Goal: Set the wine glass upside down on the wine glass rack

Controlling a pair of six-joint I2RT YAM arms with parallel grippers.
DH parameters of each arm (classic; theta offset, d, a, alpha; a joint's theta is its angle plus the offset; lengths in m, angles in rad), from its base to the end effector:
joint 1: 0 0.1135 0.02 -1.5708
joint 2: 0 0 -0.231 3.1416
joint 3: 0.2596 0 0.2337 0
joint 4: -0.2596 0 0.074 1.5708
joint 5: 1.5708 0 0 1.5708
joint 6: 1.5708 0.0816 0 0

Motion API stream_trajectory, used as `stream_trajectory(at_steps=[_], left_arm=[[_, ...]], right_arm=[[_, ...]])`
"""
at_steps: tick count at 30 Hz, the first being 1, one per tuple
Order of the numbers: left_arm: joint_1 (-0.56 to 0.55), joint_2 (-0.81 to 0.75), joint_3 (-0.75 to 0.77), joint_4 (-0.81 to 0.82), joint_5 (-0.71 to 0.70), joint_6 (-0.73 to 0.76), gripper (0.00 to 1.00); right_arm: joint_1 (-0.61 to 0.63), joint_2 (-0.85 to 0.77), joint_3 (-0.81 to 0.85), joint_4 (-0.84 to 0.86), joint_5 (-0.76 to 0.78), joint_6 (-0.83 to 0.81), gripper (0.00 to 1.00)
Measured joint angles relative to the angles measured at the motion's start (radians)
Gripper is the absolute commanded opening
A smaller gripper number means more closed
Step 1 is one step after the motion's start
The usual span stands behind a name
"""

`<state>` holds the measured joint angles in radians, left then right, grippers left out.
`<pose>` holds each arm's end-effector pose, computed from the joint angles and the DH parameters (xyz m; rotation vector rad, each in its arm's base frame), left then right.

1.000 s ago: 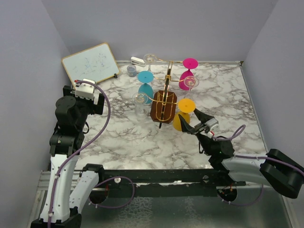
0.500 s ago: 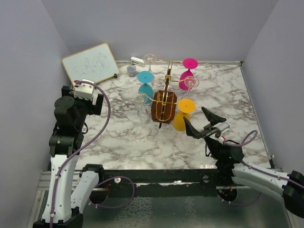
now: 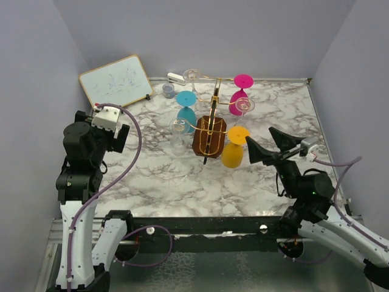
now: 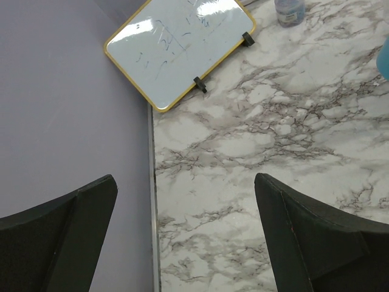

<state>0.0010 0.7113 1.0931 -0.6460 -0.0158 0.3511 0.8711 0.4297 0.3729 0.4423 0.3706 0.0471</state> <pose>0.1825 0.0015 0.3635 0.3100 1.8166 0.2614 0.1372 0.1171 0.3132 -0.1727 1.2209 0.5821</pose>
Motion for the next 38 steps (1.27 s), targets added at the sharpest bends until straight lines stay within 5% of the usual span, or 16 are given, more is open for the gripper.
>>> stream_trajectory(at_steps=[6,15,18,22,25,30,38], left_arm=[[0.017,0.043,0.126,-0.119,0.011,0.003,0.99],[0.057,0.200,0.339,-0.319,0.071,-0.043,0.99],[0.058,0.247,0.345,-0.365,0.103,-0.053,0.99],[0.058,0.309,0.379,-0.379,0.143,-0.063,0.99],[0.058,0.341,0.393,-0.357,0.154,-0.082,0.99],[0.058,0.355,0.376,-0.237,0.101,-0.187,0.99],[0.058,0.416,0.385,-0.140,-0.053,-0.305,0.99]], right_arm=[[0.000,0.005,0.201,-0.120,0.160,0.044,1.00],[-0.104,0.351,0.518,-0.289,0.330,0.041,1.00],[-0.330,0.429,0.602,-0.389,0.235,0.121,1.00],[-0.813,0.565,0.704,-0.483,-0.112,0.351,1.00],[-1.018,0.629,0.697,-0.523,-0.300,0.475,1.00],[-1.061,0.679,0.632,-0.553,-0.494,0.635,1.00],[-1.051,0.662,0.488,-0.659,-0.487,0.758,1.00]])
